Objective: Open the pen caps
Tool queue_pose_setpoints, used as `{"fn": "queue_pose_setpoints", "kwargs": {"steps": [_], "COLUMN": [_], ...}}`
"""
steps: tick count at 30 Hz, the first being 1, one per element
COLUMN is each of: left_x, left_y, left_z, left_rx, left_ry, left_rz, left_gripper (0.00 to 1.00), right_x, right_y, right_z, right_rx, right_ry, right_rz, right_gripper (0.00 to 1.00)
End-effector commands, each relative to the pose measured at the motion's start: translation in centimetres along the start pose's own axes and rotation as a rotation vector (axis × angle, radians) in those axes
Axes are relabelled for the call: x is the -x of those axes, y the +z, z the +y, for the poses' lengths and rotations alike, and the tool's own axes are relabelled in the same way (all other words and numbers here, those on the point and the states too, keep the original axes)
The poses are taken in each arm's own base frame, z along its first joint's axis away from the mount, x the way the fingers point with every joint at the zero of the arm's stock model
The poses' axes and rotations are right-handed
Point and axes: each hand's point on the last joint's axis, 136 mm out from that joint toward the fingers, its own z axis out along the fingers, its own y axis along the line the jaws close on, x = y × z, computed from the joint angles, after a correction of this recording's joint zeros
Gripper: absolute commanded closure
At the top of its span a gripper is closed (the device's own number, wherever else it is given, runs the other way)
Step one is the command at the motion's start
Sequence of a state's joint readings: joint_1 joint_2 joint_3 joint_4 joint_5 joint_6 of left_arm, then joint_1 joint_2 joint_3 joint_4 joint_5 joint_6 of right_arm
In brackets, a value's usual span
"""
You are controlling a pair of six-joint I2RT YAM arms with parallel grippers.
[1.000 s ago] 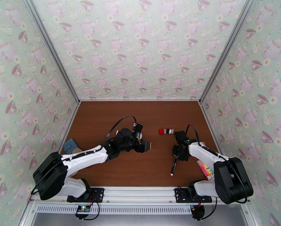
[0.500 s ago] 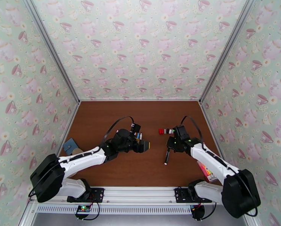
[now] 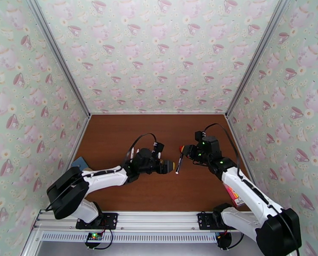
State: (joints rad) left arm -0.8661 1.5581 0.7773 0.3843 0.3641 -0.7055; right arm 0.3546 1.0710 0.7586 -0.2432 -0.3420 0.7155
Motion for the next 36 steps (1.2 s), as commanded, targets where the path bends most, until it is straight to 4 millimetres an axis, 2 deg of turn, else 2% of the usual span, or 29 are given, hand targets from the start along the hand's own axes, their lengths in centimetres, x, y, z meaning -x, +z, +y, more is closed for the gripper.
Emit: {"fn": "queue_pose_setpoints", "kwargs": {"steps": [1, 12, 17, 24, 30, 32, 36], "left_x": [1.3, 0.6, 1.0, 1.6, 1.8, 1.8, 1.8], "left_y": [0.6, 1.7, 1.7, 1.5, 1.4, 1.4, 1.4], "left_z": [-3.4, -4.1, -3.6, -3.6, -3.5, -3.4, -3.2], "left_rx": [-0.110, -0.118, -0.085, -0.082, -0.076, -0.072, -0.057], "left_ry": [0.035, 0.054, 0.040, 0.031, 0.031, 0.032, 0.040], "left_rz": [-0.007, 0.038, 0.017, 0.011, 0.011, 0.014, 0.013], "left_gripper": [0.30, 0.36, 0.46, 0.53, 0.64, 0.74, 0.84], "right_x": [0.7, 0.3, -0.2, -1.4, -1.8, -1.8, -1.7], "right_y": [-0.6, -0.5, -0.3, 0.2, 0.5, 0.5, 0.4], "right_z": [2.8, 4.2, 4.5, 4.0, 3.2, 3.2, 3.2], "right_rx": [0.127, 0.209, 0.219, 0.198, 0.153, 0.150, 0.146], "right_ry": [0.009, 0.018, 0.001, -0.012, -0.030, -0.030, -0.030], "right_rz": [-0.025, -0.020, -0.002, 0.030, 0.031, 0.029, 0.025], "right_gripper": [0.87, 0.88, 0.87, 0.87, 0.87, 0.87, 0.87]}}
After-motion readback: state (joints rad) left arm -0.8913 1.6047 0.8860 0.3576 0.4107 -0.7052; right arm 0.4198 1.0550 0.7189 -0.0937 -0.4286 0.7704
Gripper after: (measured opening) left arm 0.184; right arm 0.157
